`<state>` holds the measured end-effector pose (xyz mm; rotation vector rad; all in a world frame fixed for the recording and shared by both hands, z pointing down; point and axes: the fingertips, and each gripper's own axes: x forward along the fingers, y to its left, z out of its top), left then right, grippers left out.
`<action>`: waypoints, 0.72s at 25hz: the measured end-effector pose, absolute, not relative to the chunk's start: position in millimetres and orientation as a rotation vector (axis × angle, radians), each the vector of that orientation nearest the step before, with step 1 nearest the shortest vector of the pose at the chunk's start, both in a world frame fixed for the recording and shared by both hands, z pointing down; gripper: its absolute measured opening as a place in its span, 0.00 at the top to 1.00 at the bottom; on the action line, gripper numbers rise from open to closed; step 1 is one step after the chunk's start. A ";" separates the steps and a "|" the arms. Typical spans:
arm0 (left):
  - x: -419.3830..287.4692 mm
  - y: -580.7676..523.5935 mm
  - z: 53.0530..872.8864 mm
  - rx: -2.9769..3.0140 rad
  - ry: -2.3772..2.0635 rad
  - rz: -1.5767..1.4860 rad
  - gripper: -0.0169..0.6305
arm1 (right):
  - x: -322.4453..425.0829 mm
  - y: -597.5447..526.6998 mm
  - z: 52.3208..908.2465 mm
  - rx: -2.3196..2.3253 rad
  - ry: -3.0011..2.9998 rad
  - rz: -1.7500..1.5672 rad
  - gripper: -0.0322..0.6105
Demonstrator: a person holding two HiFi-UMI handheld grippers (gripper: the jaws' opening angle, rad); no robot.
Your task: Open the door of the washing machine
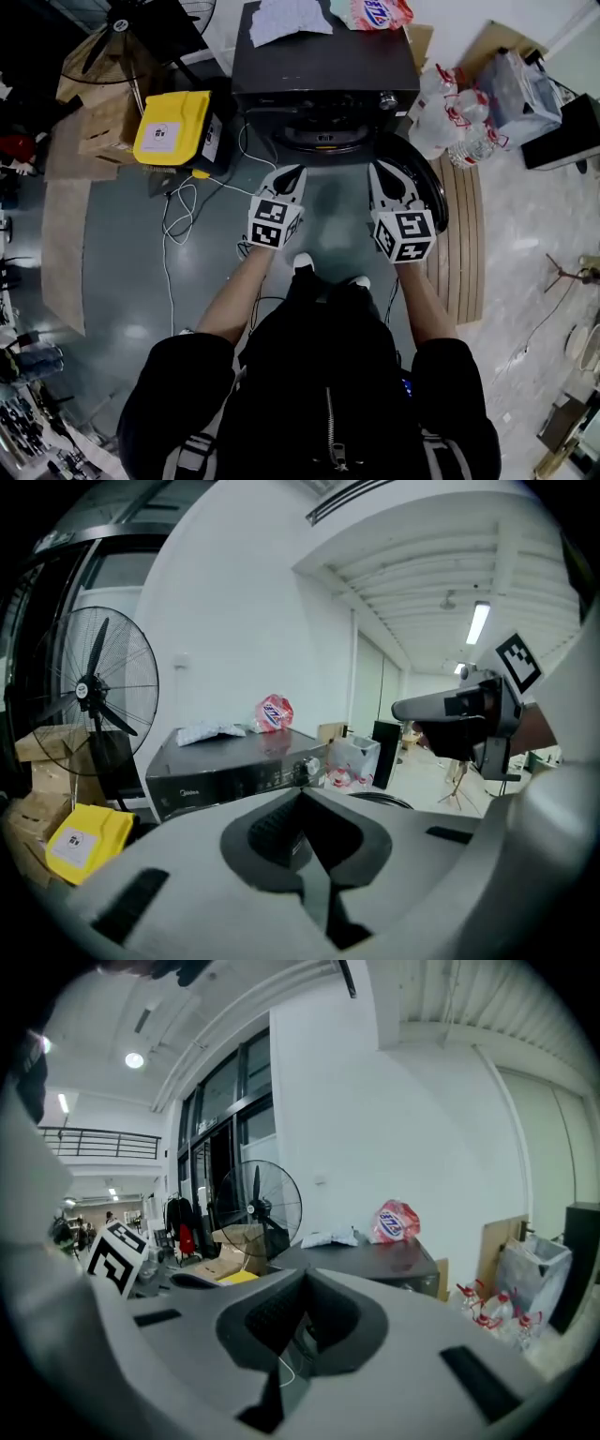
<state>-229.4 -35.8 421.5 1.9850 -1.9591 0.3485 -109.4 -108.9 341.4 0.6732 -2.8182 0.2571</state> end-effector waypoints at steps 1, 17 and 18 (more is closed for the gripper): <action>-237.7 -32.3 412.9 1.987 -1.969 0.336 0.97 | -117.4 -106.0 334.6 0.665 -2.829 0.239 0.95; -282.2 4.1 347.0 2.041 -2.046 0.274 0.97 | -159.5 -67.9 295.9 0.616 -2.896 0.130 0.95; -282.3 4.9 346.4 2.045 -2.044 0.275 0.97 | -160.2 -66.6 295.6 0.619 -2.895 0.129 0.95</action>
